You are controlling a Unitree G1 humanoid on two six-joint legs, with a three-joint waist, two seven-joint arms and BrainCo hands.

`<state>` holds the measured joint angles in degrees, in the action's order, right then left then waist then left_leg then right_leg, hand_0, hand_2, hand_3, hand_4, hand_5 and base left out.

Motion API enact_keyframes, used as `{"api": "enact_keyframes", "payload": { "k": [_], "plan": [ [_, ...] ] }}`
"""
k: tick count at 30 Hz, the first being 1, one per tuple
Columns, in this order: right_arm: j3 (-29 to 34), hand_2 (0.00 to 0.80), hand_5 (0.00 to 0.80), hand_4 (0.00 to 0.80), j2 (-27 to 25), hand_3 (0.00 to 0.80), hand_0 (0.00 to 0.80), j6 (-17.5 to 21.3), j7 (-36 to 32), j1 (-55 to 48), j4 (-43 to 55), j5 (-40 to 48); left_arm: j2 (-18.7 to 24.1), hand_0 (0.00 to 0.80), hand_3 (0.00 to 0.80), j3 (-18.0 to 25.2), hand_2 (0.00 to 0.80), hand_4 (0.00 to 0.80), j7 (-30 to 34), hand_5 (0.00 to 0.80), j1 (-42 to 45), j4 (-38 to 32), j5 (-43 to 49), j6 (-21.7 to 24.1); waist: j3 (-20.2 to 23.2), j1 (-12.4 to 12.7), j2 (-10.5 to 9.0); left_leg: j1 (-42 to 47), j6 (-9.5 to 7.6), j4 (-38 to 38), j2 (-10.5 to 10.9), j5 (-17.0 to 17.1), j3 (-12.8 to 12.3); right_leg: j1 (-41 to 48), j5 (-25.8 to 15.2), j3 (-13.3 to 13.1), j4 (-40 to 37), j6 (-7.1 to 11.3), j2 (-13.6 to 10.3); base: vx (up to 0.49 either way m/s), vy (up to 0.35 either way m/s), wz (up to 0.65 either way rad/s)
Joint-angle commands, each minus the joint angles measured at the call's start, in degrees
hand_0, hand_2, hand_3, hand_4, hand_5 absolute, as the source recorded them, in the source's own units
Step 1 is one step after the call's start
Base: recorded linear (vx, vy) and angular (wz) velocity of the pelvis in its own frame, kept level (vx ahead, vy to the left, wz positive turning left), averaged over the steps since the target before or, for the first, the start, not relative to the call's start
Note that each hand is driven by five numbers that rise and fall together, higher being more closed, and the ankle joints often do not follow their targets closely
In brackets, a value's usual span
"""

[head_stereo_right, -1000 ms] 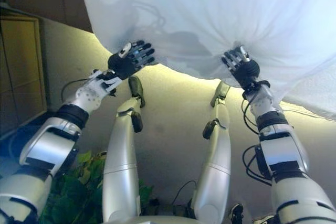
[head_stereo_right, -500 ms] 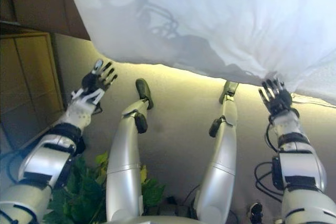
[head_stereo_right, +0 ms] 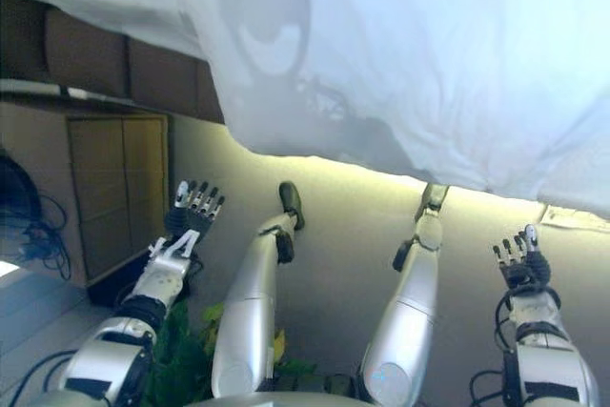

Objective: Make the bed neatly

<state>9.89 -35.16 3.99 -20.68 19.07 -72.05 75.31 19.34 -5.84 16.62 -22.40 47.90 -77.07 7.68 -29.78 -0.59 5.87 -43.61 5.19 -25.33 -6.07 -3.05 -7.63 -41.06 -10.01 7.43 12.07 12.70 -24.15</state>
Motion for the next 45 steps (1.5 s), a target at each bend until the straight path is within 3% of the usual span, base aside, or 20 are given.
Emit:
{"api": "enact_keyframes", "payload": {
  "k": [1, 4, 10, 13, 17, 22, 27, 32, 38, 45],
  "plan": [
    [2.22, 0.0, 0.0, 0.0, 0.77, 0.0, 0.0, 6.36, -2.09, -6.1, 3.54, -2.44, 0.7, 0.0, 0.0, 3.57, 0.0, 0.0, -0.55, 0.0, 2.9, -2.86, 3.27, 3.67, -0.02, 0.31, -1.15, 5.4, 2.18, 6.69, -1.36, 6.22, 0.85, 5.57, -1.39, 1.65, 0.23, 0.54, -1.57, 0.012, -0.269, 0.1],
    [3.29, 0.0, 0.0, 0.0, 4.04, 0.0, 0.0, 7.97, -2.5, -9.27, 7.61, -2.56, 1.06, 0.0, 0.0, 4.7, 0.0, 0.0, -0.94, 0.0, 5.21, -6.9, 6.98, 3.44, 0.0, 1.06, -3.39, 12.91, 2.29, 9.16, -1.81, 6.02, 1.24, 13.61, -1.58, 3.07, -1.94, 0.9, -0.93, 0.045, -0.25, 0.09],
    [3.2, 0.0, 0.0, 0.0, 9.12, 0.0, 0.0, 8.78, 3.91, -15.16, 13.59, -8.0, 0.98, 0.0, 0.0, 5.99, 0.0, 0.0, 0.41, 0.0, 11.3, -12.06, 11.57, 1.71, 7.25, 2.0, -5.59, 22.69, 2.45, 15.76, -2.86, 6.55, 1.36, 23.05, -1.86, 4.74, -6.99, 0.93, 1.29, 0.129, -0.143, -0.05],
    [4.51, 0.0, 0.0, 0.0, 9.61, 0.0, 0.0, 3.93, 9.26, -15.3, 9.73, -6.73, 0.63, 0.0, 0.0, 5.61, 0.0, 0.0, 1.85, 0.0, 12.33, -11.12, 10.84, 1.18, 9.71, 2.65, -5.68, 25.96, 2.68, 18.47, -3.7, 7.04, 1.18, 26.19, -1.31, 5.55, -8.29, 1.05, 1.85, 0.116, -0.08, 0.02],
    [4.93, 0.0, 0.0, 0.0, 11.49, 0.0, 0.0, -1.27, 6.21, -15.19, 4.29, -0.38, -0.08, 0.0, 0.0, 4.86, 0.0, 0.0, 1.97, 0.0, 12.25, -9.16, 10.7, -0.35, 11.48, 3.98, -5.42, 27.9, 2.63, 18.96, -3.84, 6.89, 2.36, 28.52, -0.39, 6.12, -7.96, 0.65, 2.07, 0.093, -0.09, 0.09],
    [2.7, 0.0, 0.0, 0.0, 13.01, 0.0, 0.0, -4.44, 2.21, -13.37, 5.2, 4.3, -0.94, 0.0, 0.0, 3.4, 0.0, 0.0, 2.05, 0.0, 10.25, -7.62, 9.29, -0.12, 10.74, 4.07, -4.67, 27.05, 2.32, 19.18, -3.55, 6.97, 2.63, 27.68, -0.53, 6.22, -7.71, 0.91, 1.56, -0.037, -0.037, 0.11],
    [-0.31, 0.0, 0.0, 0.0, 12.64, 0.0, 0.0, -2.04, 4.01, -9.91, 8.11, 5.75, -1.49, 0.0, 0.0, 0.5, 0.0, 0.0, 0.98, 0.0, 8.37, -7.91, 10.5, 1.5, 8.76, 4.18, -3.58, 25.35, 1.71, 20.02, -2.49, 7.8, 2.23, 25.83, -2.06, 6.88, -8.57, 1.37, 1.01, -0.11, -0.002, 0.07],
    [-1.78, 0.0, 0.0, 0.0, 13.12, 0.0, 0.0, 2.19, 2.84, -10.71, 13.21, 5.51, -1.02, 0.0, 0.0, 0.39, 0.0, 0.0, 0.35, 0.0, 9.47, -10.87, 10.34, 0.59, 9.19, 4.41, -3.82, 26.16, 1.49, 21.27, -1.81, 8.17, 1.82, 26.48, -3.11, 7.9, -9.55, 1.44, 0.64, -0.012, -0.008, 0.02],
    [-3.61, 0.0, 0.0, 0.0, 15.45, 0.0, 0.0, 6.61, 0.62, -16.67, 19.81, 1.62, 0.59, 0.0, 0.0, 0.87, 0.0, 0.0, 2.31, 0.0, 13.46, -14.35, 16.77, -0.85, 14.35, 4.28, -5.07, 31.68, 1.21, 26.02, -1.92, 8.89, 0.92, 30.36, -3.03, 8.61, -11.17, 1.82, 1.63, 0.093, -0.023, 0.03],
    [-4.93, 0.0, 0.0, 0.0, 18.54, 0.0, 0.0, 6.83, -0.38, -22.59, 25.0, -2.86, 0.98, 0.0, 0.0, 2.6, 0.0, 0.0, 3.36, 0.0, 19.28, -17.56, 24.52, -2.95, 21.97, 4.58, -6.92, 37.63, 1.4, 29.64, -2.32, 9.25, -0.14, 35.52, -3.0, 9.69, -14.08, 2.2, 4.0, 0.178, -0.056, -0.02]
  ]
}}
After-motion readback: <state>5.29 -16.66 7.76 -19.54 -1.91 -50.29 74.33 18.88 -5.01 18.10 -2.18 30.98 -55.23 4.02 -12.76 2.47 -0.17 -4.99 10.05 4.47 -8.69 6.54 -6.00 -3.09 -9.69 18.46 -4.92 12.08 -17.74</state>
